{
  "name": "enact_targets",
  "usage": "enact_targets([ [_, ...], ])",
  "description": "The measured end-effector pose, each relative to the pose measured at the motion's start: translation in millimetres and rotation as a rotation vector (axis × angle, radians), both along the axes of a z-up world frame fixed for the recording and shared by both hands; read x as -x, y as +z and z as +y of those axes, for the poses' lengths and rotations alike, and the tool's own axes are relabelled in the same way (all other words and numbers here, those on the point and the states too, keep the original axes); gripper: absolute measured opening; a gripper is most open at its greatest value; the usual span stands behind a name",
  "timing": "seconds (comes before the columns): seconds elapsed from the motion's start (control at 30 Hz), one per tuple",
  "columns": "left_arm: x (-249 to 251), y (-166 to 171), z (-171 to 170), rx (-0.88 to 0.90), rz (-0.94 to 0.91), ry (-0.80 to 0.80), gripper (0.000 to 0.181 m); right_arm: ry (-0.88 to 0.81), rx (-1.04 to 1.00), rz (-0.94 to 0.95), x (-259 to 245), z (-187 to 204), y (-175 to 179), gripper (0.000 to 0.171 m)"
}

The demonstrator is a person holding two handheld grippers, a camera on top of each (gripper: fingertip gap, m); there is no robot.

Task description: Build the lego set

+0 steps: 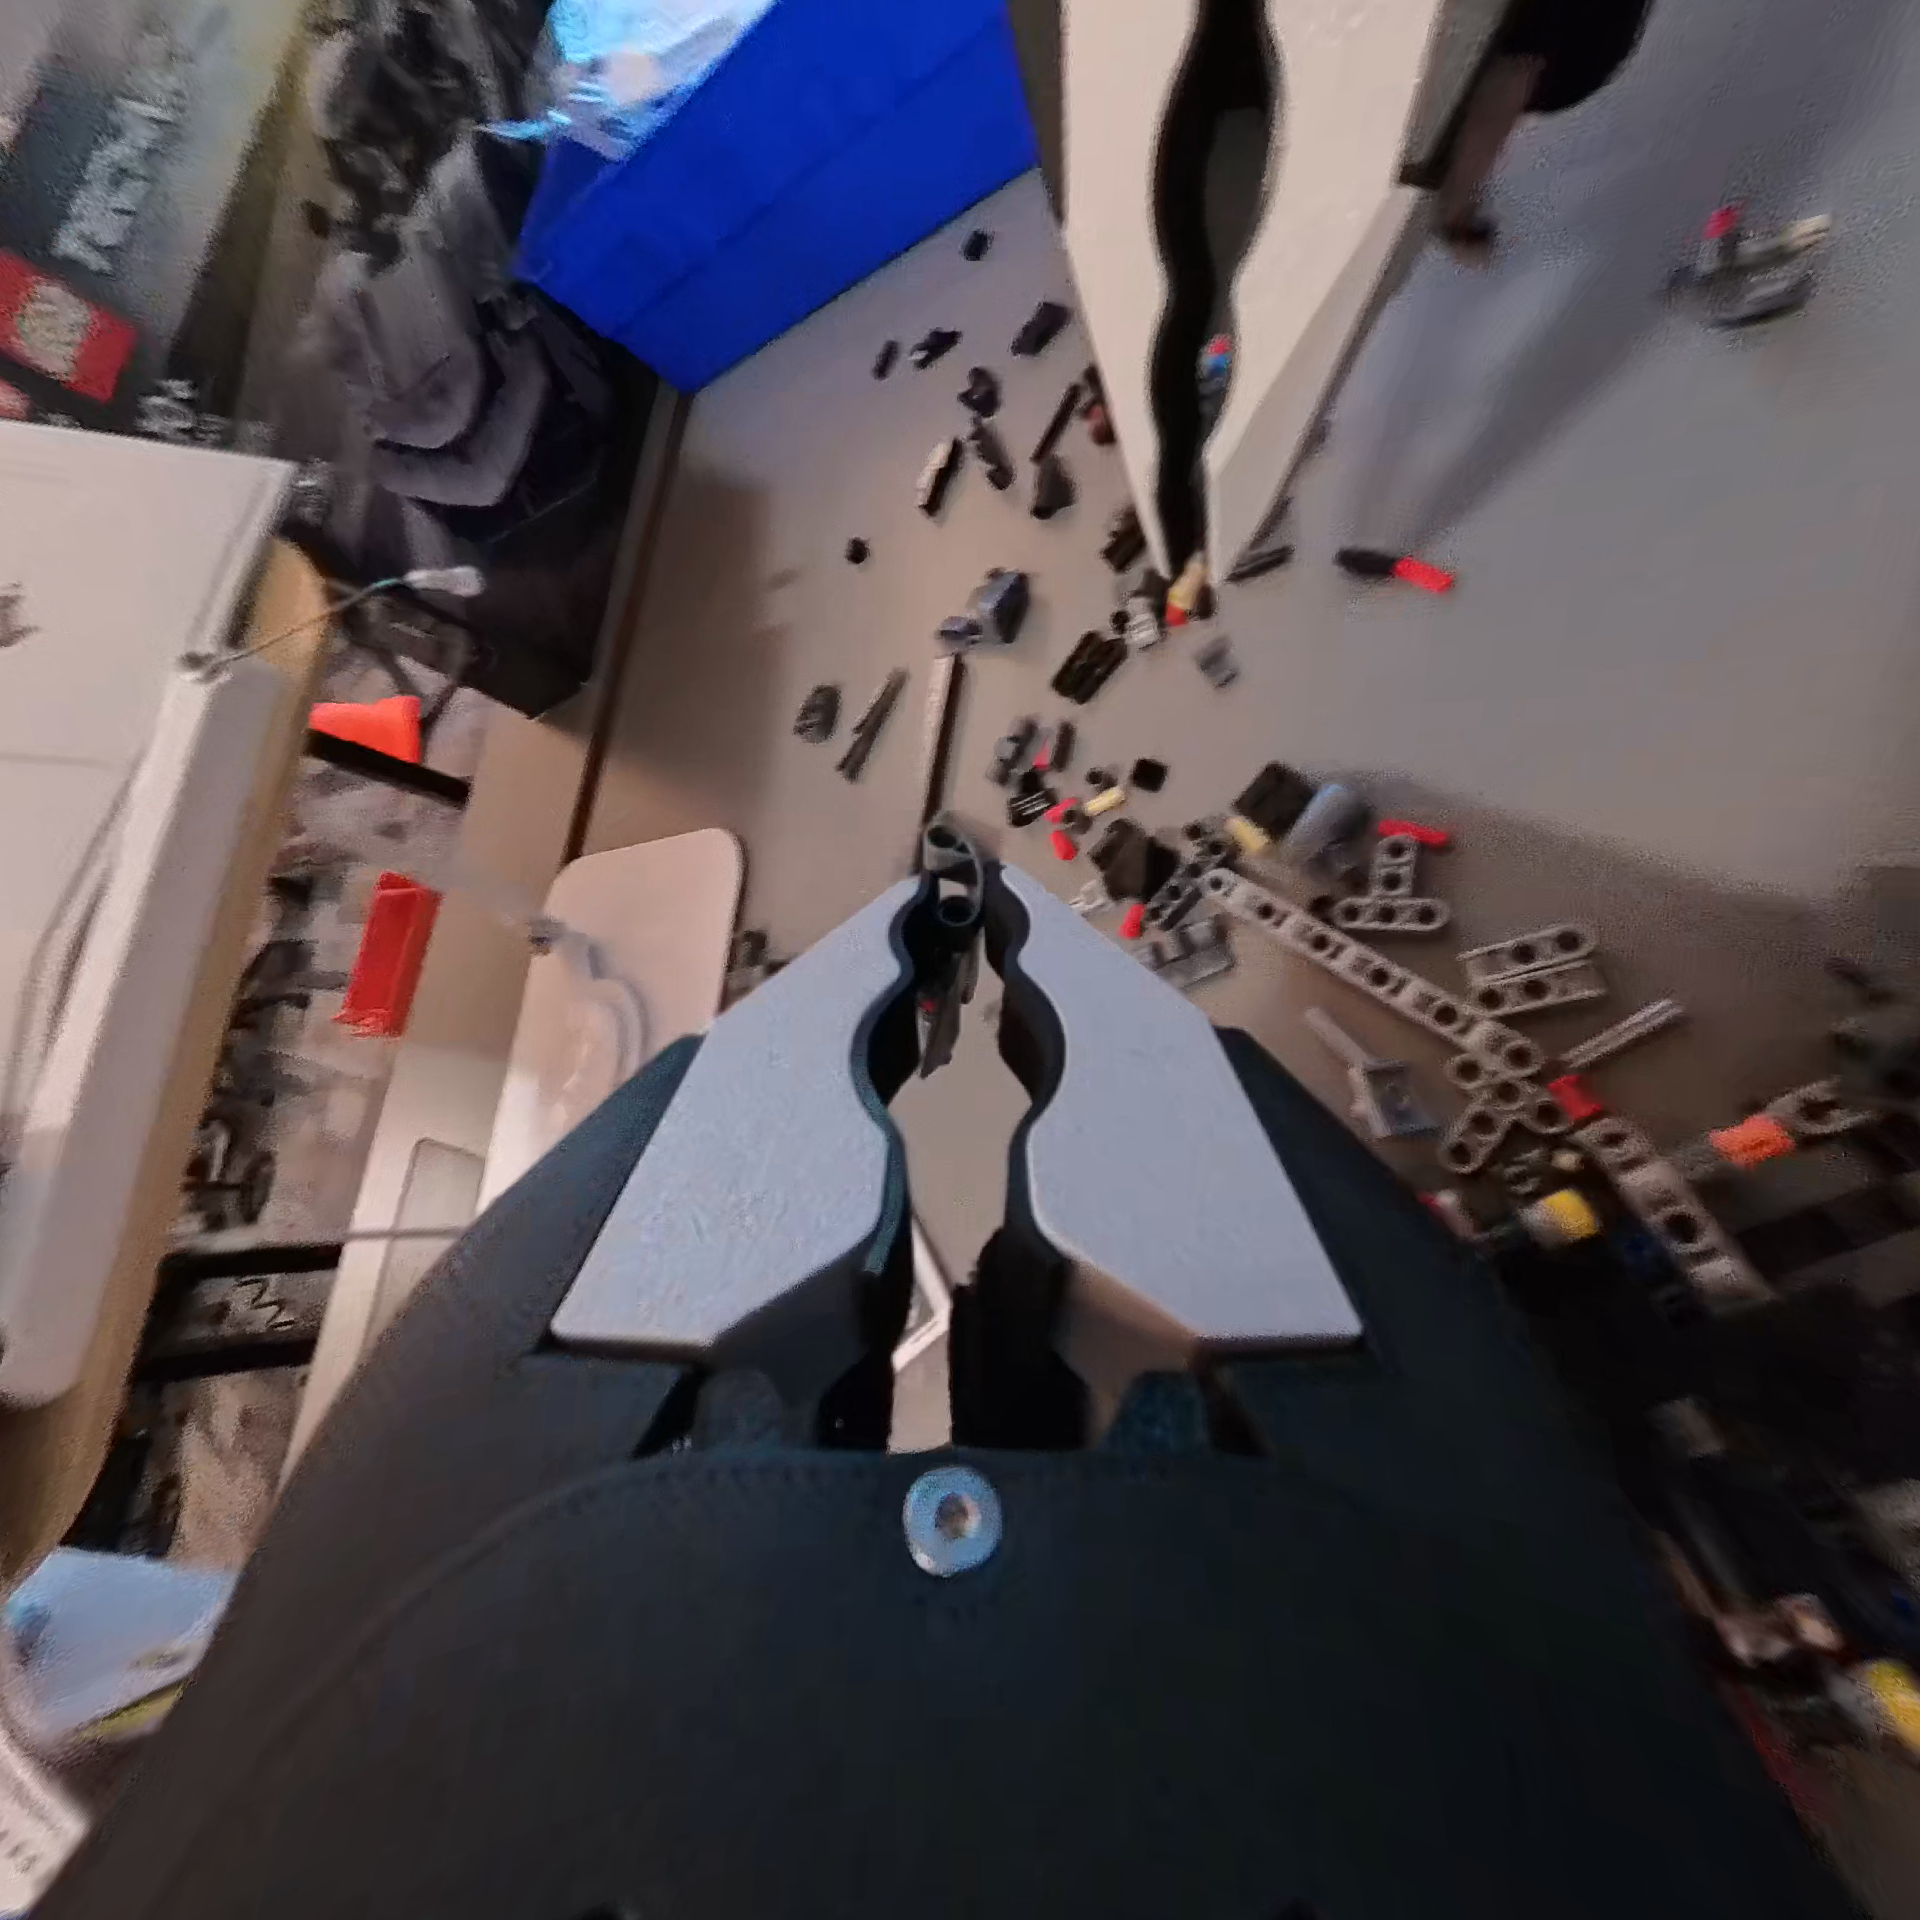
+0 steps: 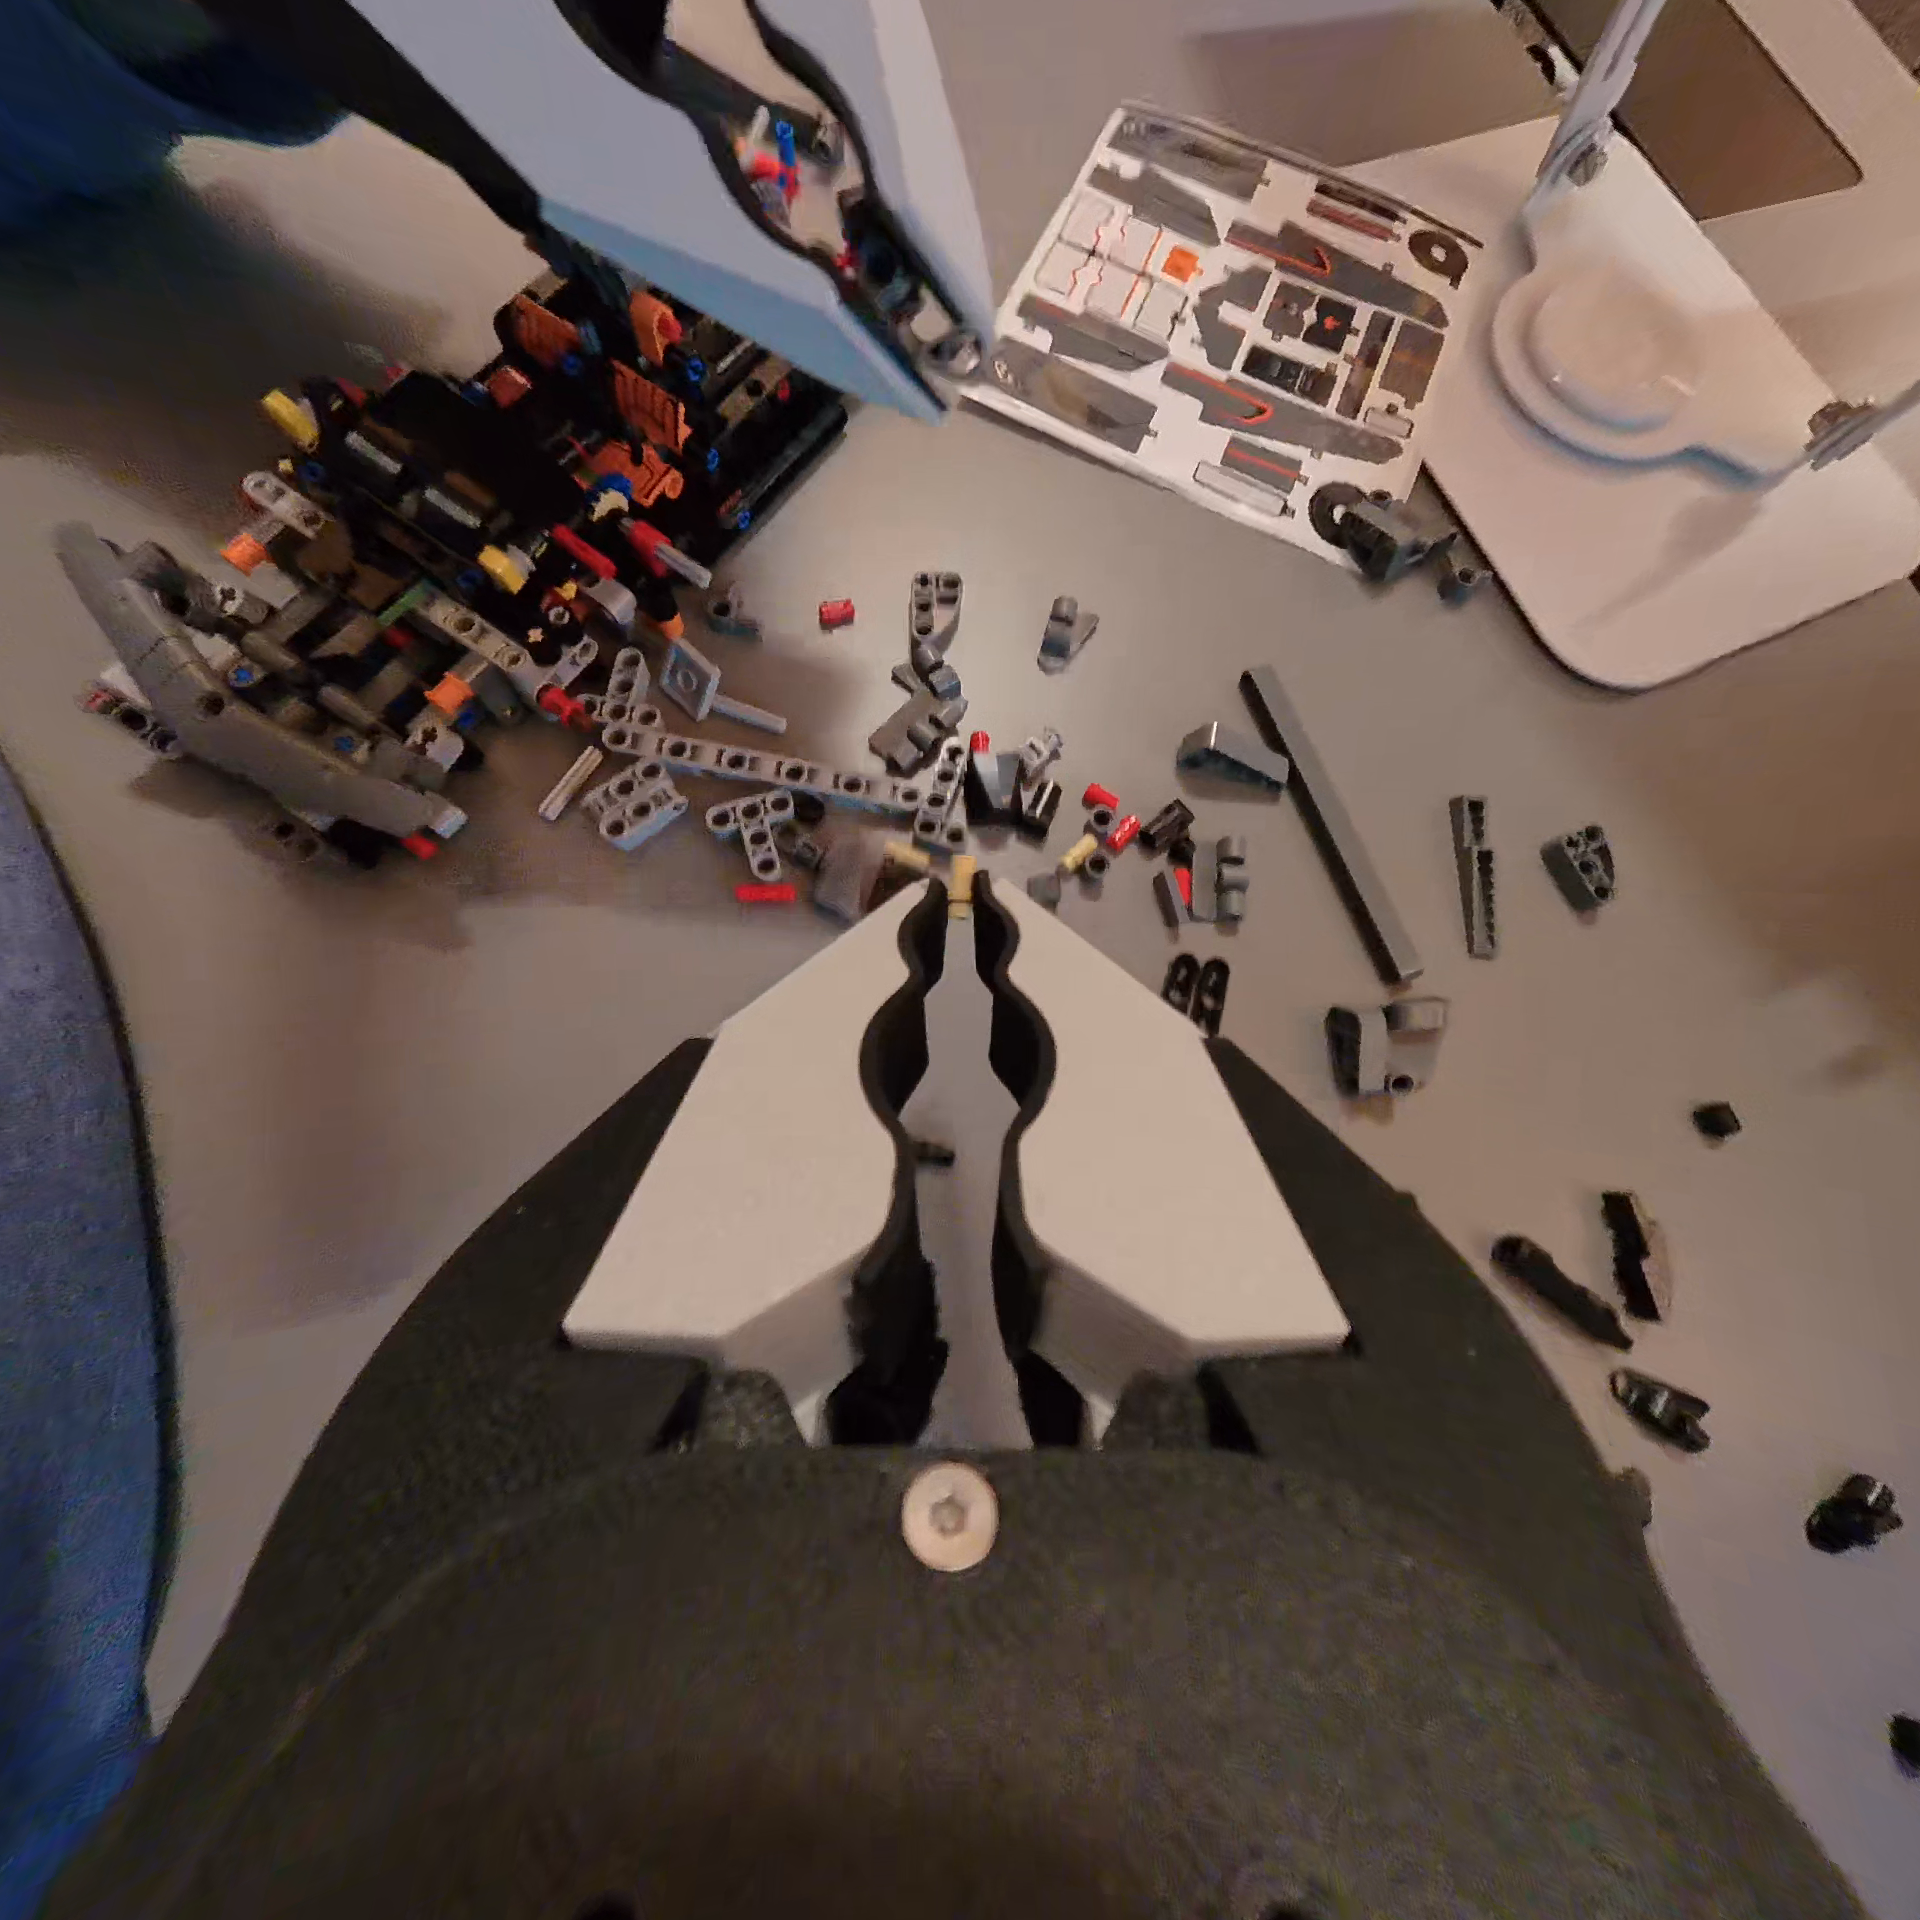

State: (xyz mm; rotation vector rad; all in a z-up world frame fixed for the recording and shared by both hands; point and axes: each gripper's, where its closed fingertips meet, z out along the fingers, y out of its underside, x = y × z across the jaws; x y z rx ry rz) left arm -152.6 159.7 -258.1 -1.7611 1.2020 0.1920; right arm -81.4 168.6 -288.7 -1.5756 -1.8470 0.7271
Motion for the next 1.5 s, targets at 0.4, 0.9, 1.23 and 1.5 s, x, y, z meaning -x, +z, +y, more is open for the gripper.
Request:
enact_targets([
  [0.4, -111, -43, -36, 0.215, 0.240, -0.078, 0.006, -0.014, 0.022, -0.011, -90, 0, -5, 0.002],
  [0.9, -137, -94, -48, 0.232, 0.425, 0.168, 0.009, 0.166, 0.068, 0.045, -102, -34, -30, 0.002],
  [1.23, -142, -54, -52, 0.099, 0.222, 0.141, 0.029, 0.251, 0.234, 0.119, -95, -50, -14, 0.003],
  [1.5, -163, -22, -45, -0.148, 0.275, -0.034, 0.016, 0.339, 0.471, 0.140, -94, -68, 10, 0.002],
])
